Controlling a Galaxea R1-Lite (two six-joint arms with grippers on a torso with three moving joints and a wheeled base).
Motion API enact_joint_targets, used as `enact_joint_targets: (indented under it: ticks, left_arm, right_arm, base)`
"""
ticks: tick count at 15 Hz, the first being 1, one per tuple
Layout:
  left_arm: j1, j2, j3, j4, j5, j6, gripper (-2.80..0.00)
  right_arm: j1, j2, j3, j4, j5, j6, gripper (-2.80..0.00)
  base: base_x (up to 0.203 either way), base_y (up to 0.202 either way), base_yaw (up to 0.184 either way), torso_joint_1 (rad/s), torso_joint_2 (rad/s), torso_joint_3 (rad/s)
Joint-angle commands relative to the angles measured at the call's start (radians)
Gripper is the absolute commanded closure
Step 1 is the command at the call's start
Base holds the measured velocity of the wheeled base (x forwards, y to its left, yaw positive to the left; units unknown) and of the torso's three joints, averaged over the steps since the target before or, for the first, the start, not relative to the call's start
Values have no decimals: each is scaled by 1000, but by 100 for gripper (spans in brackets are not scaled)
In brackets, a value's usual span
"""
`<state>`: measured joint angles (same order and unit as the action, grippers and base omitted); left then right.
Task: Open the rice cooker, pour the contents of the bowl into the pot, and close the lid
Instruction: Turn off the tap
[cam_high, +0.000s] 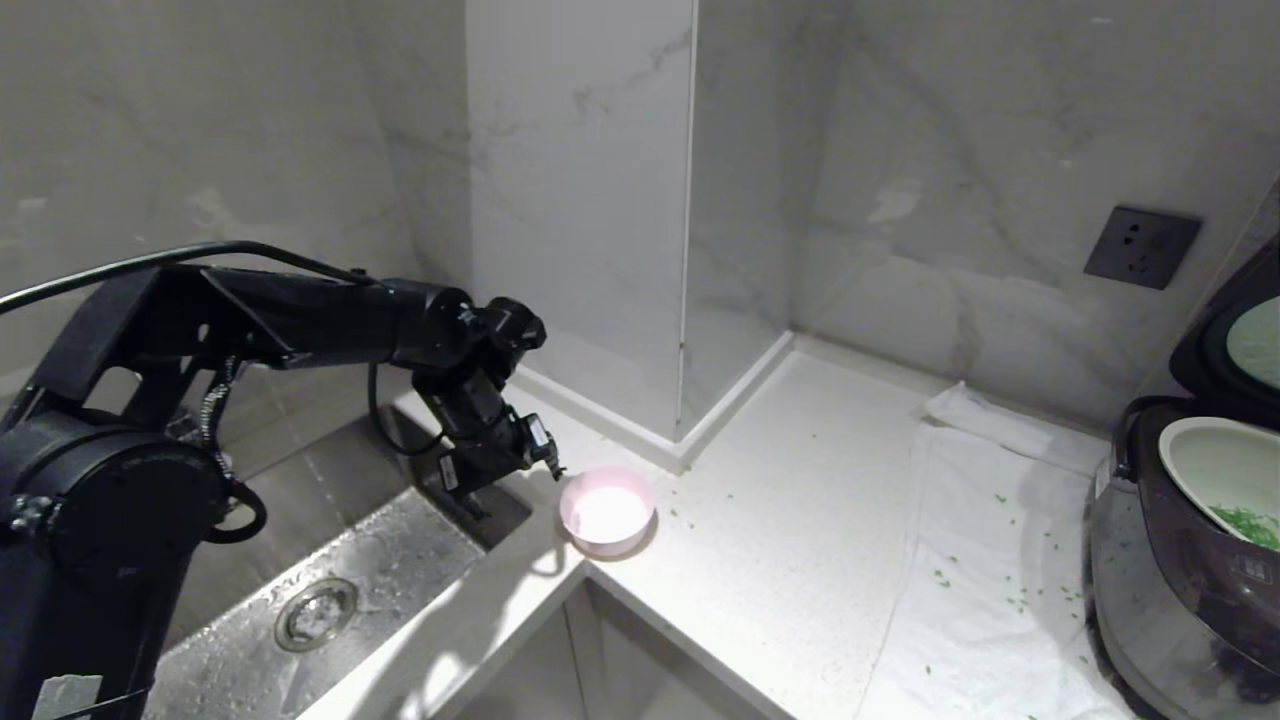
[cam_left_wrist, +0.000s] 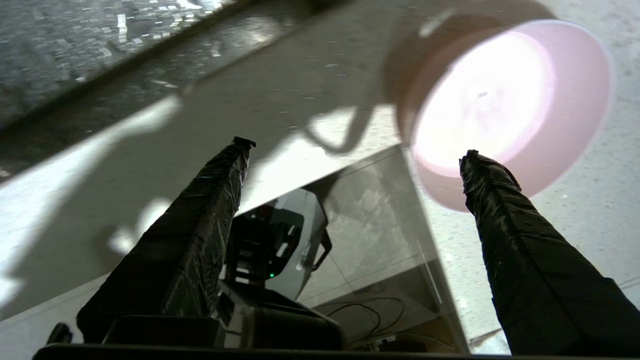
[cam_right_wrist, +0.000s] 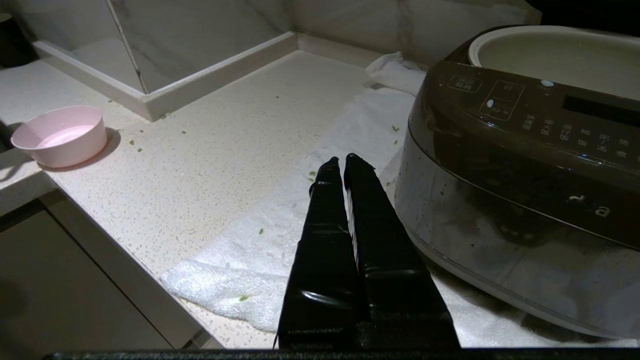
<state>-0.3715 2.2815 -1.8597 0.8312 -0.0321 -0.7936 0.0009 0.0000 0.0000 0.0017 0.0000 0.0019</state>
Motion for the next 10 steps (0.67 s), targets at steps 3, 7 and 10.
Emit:
enact_joint_targets:
  ticks: [3,7,10]
  left_arm:
    - [144,-248,275,-106,-5,63,-280]
    - [369,-399,432,-215,-28,118,-280]
    - [531,-405,507,-331,-32,167,-280]
  right_arm:
    - [0,0,2,0,0,0,0]
    - [-1,0,2,1,0,0,0]
    - [-1,0,2,0,0,0,0]
  base:
    - [0,0,0,0,0,0]
    - [0,0,0,0,0,0]
    - [0,0,0,0,0,0]
